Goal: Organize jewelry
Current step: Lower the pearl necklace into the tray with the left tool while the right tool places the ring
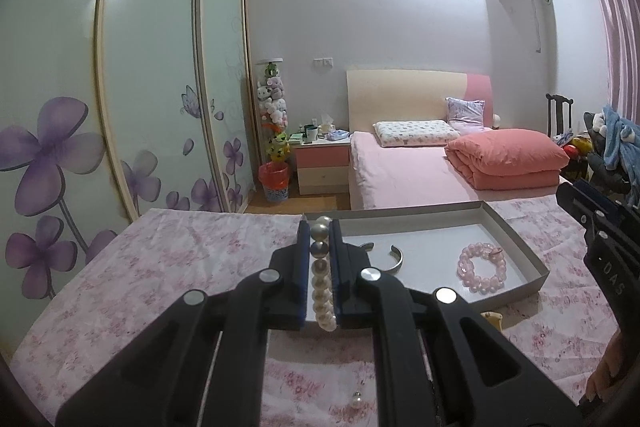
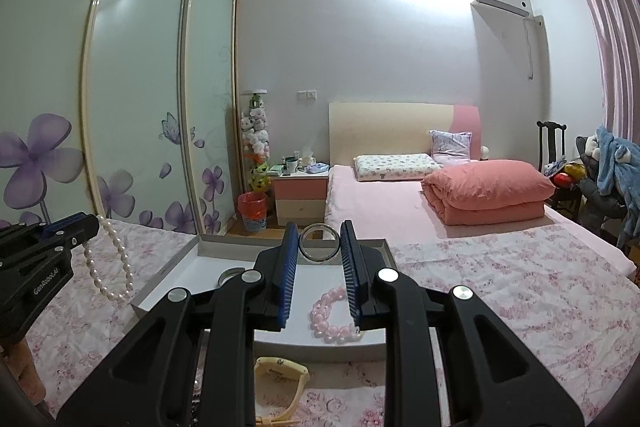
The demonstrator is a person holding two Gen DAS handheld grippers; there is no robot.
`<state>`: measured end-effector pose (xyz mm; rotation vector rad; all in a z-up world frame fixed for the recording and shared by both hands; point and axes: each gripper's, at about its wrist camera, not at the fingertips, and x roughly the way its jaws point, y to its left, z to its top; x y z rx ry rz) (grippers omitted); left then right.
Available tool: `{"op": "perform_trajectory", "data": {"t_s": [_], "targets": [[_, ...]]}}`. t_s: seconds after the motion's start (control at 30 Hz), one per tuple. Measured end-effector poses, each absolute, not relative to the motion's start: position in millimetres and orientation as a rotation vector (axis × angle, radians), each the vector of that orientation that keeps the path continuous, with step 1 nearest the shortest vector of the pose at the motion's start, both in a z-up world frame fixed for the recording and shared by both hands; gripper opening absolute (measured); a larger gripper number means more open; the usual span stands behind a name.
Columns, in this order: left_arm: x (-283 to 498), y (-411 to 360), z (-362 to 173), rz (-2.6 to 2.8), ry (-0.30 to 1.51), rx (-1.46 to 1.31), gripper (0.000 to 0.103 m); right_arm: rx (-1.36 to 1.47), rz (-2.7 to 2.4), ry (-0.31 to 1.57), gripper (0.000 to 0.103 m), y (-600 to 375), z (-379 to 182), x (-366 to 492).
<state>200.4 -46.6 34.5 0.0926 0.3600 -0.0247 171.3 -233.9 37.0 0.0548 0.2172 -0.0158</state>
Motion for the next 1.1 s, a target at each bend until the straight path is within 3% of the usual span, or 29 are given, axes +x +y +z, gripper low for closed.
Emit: {"op": "perform_trajectory", "data": {"t_s": [0.4, 1.1], "targets": [[236.0, -57.3, 30.0, -0.052, 0.362, 0.077, 0.01, 0.052, -0.023, 0.23, 0.023, -235.3, 29.0, 203.4], [311.9, -78.8, -22.7, -0.104, 0.498, 0.066, 0.01, 0.052, 0.026, 0.445, 0.023, -229.0, -16.9, 278.3]]}}
